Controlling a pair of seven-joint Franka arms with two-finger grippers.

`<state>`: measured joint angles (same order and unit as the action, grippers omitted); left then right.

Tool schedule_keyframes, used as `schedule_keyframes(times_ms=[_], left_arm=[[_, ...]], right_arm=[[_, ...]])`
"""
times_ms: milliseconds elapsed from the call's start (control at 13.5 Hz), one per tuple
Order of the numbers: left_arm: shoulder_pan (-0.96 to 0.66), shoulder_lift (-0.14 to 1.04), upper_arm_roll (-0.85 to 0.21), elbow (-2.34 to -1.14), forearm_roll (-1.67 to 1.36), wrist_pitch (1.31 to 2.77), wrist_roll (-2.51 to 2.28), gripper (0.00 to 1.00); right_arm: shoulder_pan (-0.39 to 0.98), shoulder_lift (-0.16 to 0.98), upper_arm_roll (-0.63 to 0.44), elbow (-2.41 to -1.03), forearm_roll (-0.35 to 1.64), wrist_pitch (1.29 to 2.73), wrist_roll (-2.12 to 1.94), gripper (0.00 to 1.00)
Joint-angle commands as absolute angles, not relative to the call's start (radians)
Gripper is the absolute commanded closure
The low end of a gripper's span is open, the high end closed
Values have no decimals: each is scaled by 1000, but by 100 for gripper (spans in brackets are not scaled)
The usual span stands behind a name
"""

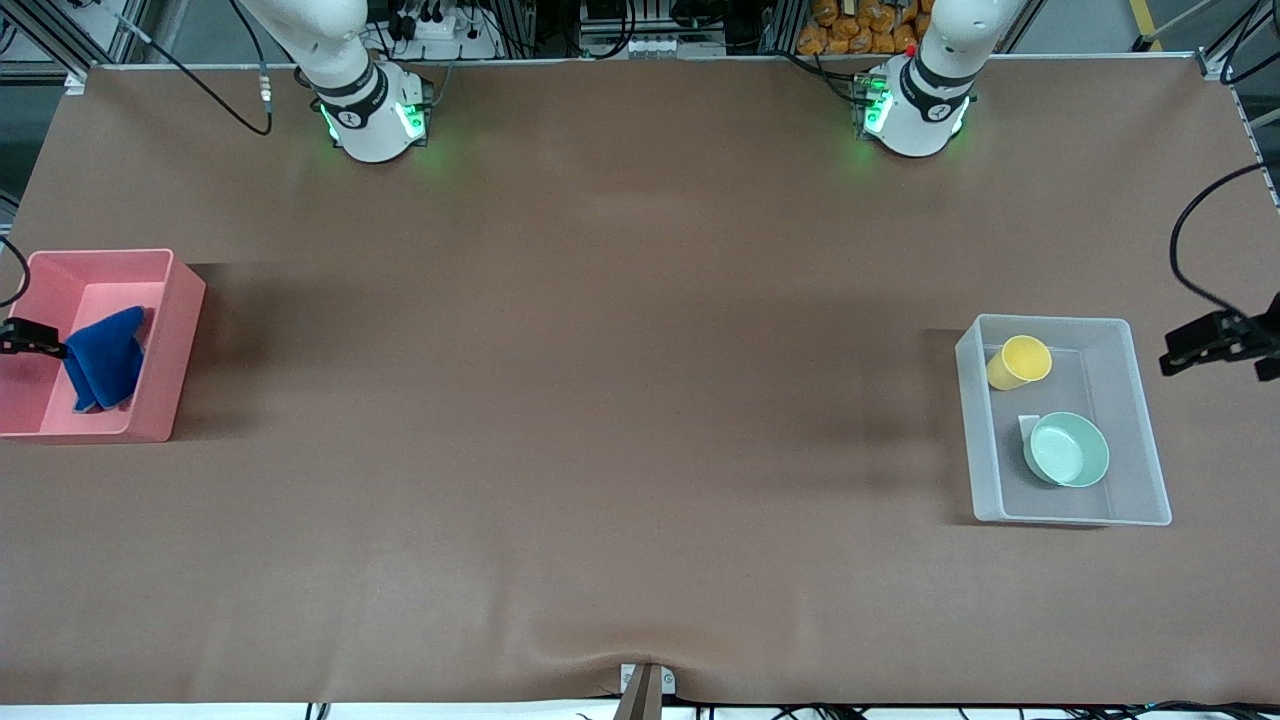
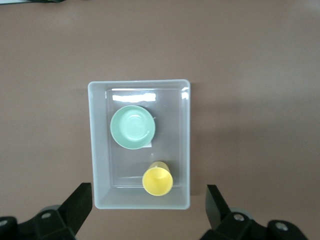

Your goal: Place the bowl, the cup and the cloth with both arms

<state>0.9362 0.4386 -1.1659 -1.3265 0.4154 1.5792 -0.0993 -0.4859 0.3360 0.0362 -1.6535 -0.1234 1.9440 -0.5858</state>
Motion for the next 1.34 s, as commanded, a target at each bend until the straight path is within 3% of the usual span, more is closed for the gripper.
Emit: schedule_keyframes(times_ms=[0, 371, 520, 669, 966, 1040, 1263], left_arm=[[960, 378, -1170, -1335, 328, 1563, -109, 0], [939, 264, -1163, -1338, 308, 1559, -110, 0], [860, 256, -1102, -1338, 299, 1528, -132, 0], [738, 203, -946, -1338, 217, 1517, -133, 0], [273, 75, -380, -1368, 28, 1519, -118, 0], [176, 54, -280, -1391, 26, 1520, -118, 0], [75, 9, -175, -1451, 25, 1520, -118, 0]], right_arm=[[-379, 264, 29, -1631, -115, 1864, -436, 0], [-145, 154, 32, -1629, -114, 1747, -148, 0], [-83, 120, 32, -1629, -110, 1717, -135, 0], [-86, 86, 28, -1629, -48, 1665, -135, 0], [-83, -3, 23, -1631, 18, 1600, -40, 0], [-66, -11, 21, -1631, 18, 1570, -22, 0], [-51, -44, 15, -1631, 17, 1494, 23, 0]])
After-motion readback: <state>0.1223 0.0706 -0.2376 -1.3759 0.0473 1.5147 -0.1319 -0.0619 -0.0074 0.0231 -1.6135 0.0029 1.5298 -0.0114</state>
